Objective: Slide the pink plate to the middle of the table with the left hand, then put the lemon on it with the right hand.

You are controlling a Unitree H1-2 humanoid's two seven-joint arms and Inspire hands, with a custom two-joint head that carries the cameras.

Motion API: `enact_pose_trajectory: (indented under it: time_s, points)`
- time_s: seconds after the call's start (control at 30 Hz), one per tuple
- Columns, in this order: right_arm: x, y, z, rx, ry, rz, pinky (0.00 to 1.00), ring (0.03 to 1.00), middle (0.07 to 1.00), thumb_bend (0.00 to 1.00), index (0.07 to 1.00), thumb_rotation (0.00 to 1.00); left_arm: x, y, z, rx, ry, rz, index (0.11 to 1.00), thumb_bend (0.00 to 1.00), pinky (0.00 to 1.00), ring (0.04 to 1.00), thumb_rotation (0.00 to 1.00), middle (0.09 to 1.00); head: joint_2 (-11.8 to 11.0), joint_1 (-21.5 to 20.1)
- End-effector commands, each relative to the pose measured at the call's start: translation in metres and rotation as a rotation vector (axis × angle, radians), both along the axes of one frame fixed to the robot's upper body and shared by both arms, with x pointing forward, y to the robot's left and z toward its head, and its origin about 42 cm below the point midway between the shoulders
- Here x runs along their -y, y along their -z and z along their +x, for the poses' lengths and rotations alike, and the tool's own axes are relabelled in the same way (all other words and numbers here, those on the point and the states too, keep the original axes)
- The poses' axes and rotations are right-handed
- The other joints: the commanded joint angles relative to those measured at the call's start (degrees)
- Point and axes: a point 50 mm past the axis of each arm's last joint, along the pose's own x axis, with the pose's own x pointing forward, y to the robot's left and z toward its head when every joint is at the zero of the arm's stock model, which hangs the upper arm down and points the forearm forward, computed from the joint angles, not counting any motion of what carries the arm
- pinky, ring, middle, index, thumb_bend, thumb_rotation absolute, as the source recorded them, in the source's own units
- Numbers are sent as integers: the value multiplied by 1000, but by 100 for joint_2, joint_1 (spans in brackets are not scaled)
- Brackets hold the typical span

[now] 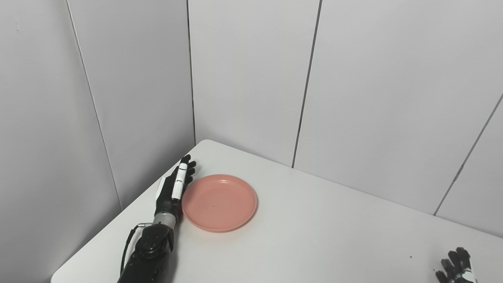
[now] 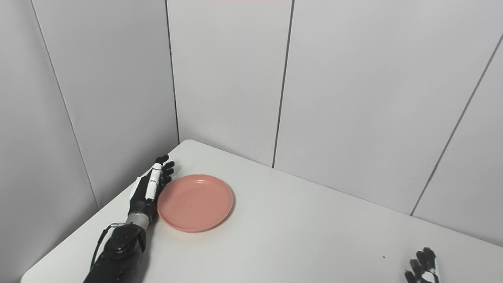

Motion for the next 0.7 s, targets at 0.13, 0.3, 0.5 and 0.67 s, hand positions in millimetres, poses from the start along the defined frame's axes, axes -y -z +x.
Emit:
enact_pose_trajectory:
  time_s: [0.13,0.3,0.5,0.67]
  points:
    - [-4,-21,-1,82,-14,-3,1000,1000,1000,213,1000,1000,32,12,2,-79,106,-27,905,630,932,925,1000,909,48,-89]
    - [-6,-22,-1,88,-9,5,1000,1000,1000,215,1000,1000,39,11,2,-68,134,-25,894,609,909,905,1000,889,101,-136]
    - [-8,-23,0,81,-3,6,1000,1000,1000,229,1000,1000,50,10,6,-76,180,-11,894,621,914,906,1000,890,135,-206]
    - [-9,-24,0,84,-7,-2,1000,1000,1000,238,1000,1000,58,9,7,-80,214,-22,906,616,919,919,1000,904,198,-307]
